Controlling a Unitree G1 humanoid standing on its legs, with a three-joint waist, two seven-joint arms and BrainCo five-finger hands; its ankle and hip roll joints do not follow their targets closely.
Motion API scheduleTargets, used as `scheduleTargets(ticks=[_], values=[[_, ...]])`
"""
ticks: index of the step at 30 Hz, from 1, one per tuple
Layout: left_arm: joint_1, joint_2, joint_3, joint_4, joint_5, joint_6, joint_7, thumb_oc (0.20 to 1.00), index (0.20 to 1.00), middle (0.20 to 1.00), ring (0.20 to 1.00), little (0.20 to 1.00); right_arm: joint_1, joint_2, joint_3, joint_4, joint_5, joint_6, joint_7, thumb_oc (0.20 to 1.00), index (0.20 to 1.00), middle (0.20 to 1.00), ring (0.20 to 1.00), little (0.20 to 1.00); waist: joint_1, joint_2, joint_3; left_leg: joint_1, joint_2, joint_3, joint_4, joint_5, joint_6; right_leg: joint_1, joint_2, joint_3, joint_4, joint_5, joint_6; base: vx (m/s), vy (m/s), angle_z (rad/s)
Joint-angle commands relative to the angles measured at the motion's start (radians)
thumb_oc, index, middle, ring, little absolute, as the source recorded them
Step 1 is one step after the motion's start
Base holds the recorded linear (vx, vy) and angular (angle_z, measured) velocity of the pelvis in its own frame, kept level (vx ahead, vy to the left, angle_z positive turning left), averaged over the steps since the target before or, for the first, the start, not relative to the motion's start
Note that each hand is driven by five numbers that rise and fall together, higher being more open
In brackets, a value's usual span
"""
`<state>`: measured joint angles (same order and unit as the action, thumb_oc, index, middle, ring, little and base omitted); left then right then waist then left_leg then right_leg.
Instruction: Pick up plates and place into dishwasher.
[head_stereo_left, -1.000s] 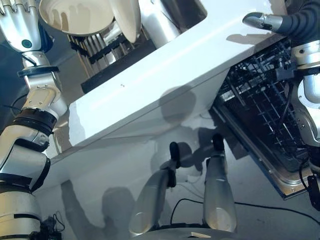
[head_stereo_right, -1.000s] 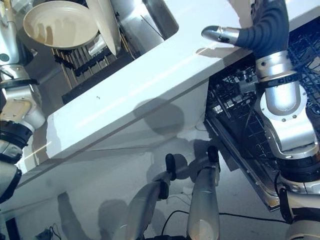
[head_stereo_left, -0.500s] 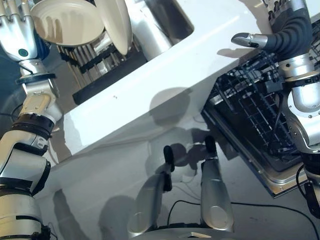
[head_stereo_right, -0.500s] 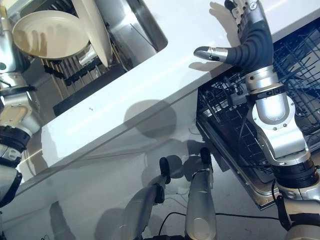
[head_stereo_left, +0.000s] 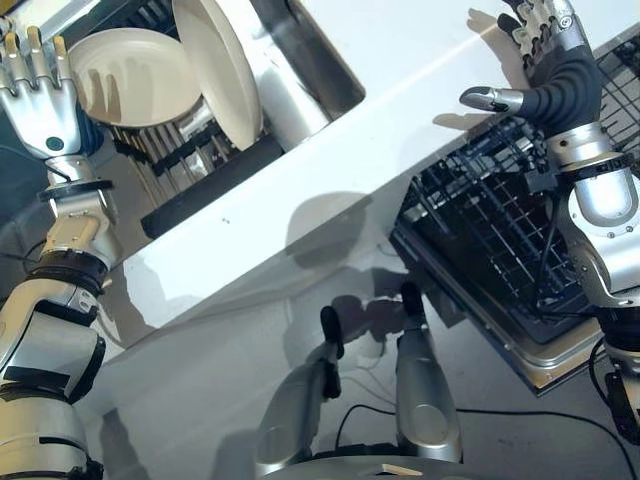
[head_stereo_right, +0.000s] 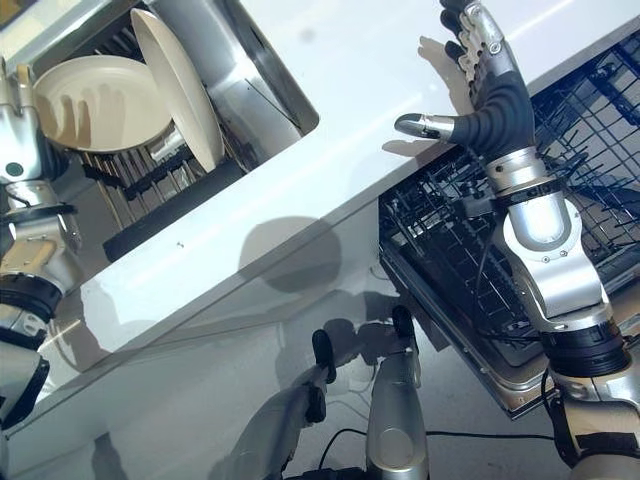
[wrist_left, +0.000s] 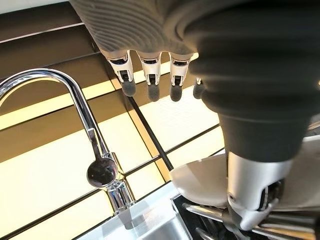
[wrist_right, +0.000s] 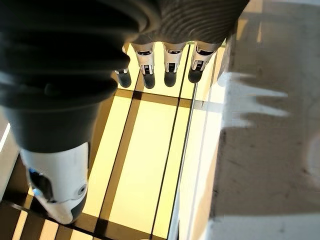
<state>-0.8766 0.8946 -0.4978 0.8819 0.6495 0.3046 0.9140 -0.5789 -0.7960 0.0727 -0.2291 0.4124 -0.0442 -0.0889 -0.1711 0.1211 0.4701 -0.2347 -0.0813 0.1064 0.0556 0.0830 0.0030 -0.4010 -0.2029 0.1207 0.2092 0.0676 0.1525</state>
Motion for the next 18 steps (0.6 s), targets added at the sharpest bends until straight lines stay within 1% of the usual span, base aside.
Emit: scheduleTargets(ticks=[1,5,7,9,11,12,14,16,17,18], values=[[-0.048,0.018,0.014,0.034,0.008,-0.001,-0.016,1.000,1.000,1.000,1.000,1.000,0.113,-0.024,-0.051,0.024,0.008,0.034,0.021,1.000,1.000,1.000,1.000,1.000,0.010,0.026,-0.013,-0.013,-0.019,-0.037,0.105,-0.012,-0.064,-0.040,-0.013,-0.081,-0.044,0.134,-0.015,0.02,-0.063,-0.10],[-0.029,0.027,0.017,0.038,0.034,-0.034,-0.065,1.000,1.000,1.000,1.000,1.000,0.132,-0.014,-0.053,0.022,0.009,0.041,0.046,1.000,1.000,1.000,1.000,1.000,0.029,0.025,-0.035,0.003,-0.002,-0.023,0.123,-0.022,-0.071,-0.019,-0.029,-0.147,0.007,0.087,-0.024,0.04,-0.088,-0.17],[-0.016,0.029,0.012,0.037,0.032,-0.043,-0.078,1.000,1.000,1.000,1.000,1.000,0.147,-0.016,-0.056,0.018,0.018,0.041,0.045,1.000,1.000,1.000,1.000,1.000,0.028,0.024,-0.045,0.011,0.006,-0.031,0.131,-0.027,-0.076,-0.009,-0.023,-0.145,0.027,0.064,-0.035,0.02,-0.176,-0.16],[-0.008,0.036,0.006,0.041,0.019,-0.056,-0.087,1.000,1.000,1.000,1.000,1.000,0.158,-0.021,-0.061,0.019,0.030,0.036,0.053,1.000,1.000,1.000,1.000,1.000,0.029,0.020,-0.053,0.015,0.014,-0.036,0.150,-0.034,-0.082,-0.005,-0.022,-0.157,0.056,0.040,-0.045,0.00,-0.226,0.04],[-0.001,0.036,-0.002,0.045,0.012,-0.065,-0.088,1.000,1.000,1.000,1.000,1.000,0.171,-0.022,-0.065,0.021,0.035,0.028,0.059,1.000,1.000,1.000,1.000,1.000,0.026,0.014,-0.058,0.015,0.013,-0.047,0.174,-0.046,-0.087,-0.004,-0.016,-0.159,0.078,0.023,-0.057,-0.01,-0.230,0.10],[0.007,0.034,0.001,0.048,0.014,-0.071,-0.086,1.000,1.000,1.000,1.000,1.000,0.176,-0.023,-0.067,0.022,0.039,0.026,0.063,1.000,1.000,1.000,1.000,1.000,0.025,0.009,-0.061,0.016,0.012,-0.048,0.191,-0.055,-0.089,-0.002,-0.016,-0.164,0.087,0.016,-0.063,-0.02,-0.235,0.12],[0.039,0.042,0.006,0.049,0.019,-0.094,-0.087,1.000,1.000,1.000,1.000,1.000,0.179,-0.025,-0.063,0.028,0.048,0.014,0.073,1.000,1.000,1.000,1.000,1.000,0.027,-0.012,-0.072,0.016,-0.001,-0.047,0.264,-0.104,-0.094,0.003,-0.021,-0.183,0.105,0.000,-0.079,-0.02,-0.230,0.10],[0.064,0.039,0.005,0.041,0.023,-0.092,-0.091,1.000,1.000,1.000,1.000,1.000,0.178,-0.023,-0.053,0.022,0.049,0.012,0.073,1.000,1.000,1.000,1.000,1.000,0.032,-0.032,-0.071,-0.013,-0.023,-0.063,0.401,-0.064,-0.111,0.016,-0.022,-0.198,0.117,-0.011,-0.090,0.04,-0.168,0.05],[0.081,0.040,0.008,0.032,0.014,-0.090,-0.100,1.000,1.000,1.000,1.000,1.000,0.175,-0.014,-0.045,0.026,0.044,0.012,0.075,1.000,1.000,1.000,1.000,1.000,0.038,-0.039,-0.067,-0.031,-0.034,-0.079,0.448,-0.043,-0.113,0.029,-0.016,-0.198,0.130,-0.021,-0.097,0.12,-0.054,-0.01],[0.095,0.041,0.016,0.029,0.007,-0.095,-0.114,1.000,1.000,1.000,1.000,1.000,0.169,-0.003,-0.036,0.034,0.036,0.013,0.083,1.000,1.000,1.000,1.000,1.000,0.045,-0.038,-0.065,-0.034,-0.030,-0.103,0.445,-0.019,-0.108,0.037,-0.003,-0.191,0.147,-0.034,-0.104,0.18,0.088,-0.04]])
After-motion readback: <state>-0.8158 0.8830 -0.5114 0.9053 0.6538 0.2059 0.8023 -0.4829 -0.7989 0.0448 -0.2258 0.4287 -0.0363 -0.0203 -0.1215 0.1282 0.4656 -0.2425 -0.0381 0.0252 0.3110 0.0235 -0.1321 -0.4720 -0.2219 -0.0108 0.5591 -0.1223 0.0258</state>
